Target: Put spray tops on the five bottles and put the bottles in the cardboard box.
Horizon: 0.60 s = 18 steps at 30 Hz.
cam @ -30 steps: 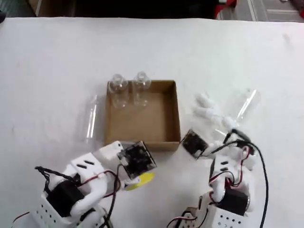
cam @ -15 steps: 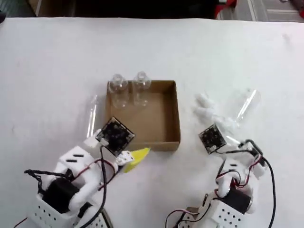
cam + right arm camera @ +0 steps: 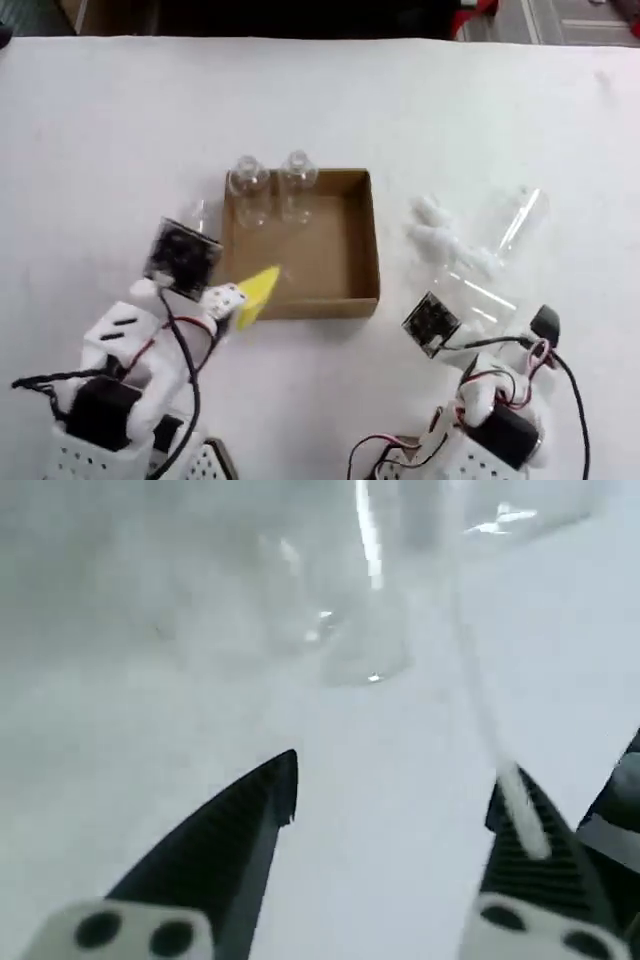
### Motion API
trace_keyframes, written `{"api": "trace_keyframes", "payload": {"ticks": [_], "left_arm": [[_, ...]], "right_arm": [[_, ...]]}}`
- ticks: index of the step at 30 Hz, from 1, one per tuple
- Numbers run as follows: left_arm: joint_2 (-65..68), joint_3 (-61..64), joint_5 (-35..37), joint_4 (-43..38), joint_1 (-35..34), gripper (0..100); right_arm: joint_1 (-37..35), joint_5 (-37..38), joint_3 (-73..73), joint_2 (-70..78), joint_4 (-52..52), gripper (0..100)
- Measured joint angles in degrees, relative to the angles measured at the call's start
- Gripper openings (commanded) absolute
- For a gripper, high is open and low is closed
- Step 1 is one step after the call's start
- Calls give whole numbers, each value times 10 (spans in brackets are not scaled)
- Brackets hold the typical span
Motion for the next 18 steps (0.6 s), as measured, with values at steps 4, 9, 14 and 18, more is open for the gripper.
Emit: {"api": "trace_keyframes", "payload": {"ticks": [4,9,14,18], "left_arm": [[-5,-19,47,-3,-66,255],[-4,-23,87,-21,-144,255],[-1,-23,117,-30,-195,255],[-4,-11,120,-66,-202,255]], "right_arm": [[-58,-75,-133,10,73,276],[-167,-199,-295,70,107,276],[-183,-295,-436,298,82,276],[-224,-331,-571,546,79,272]]}}
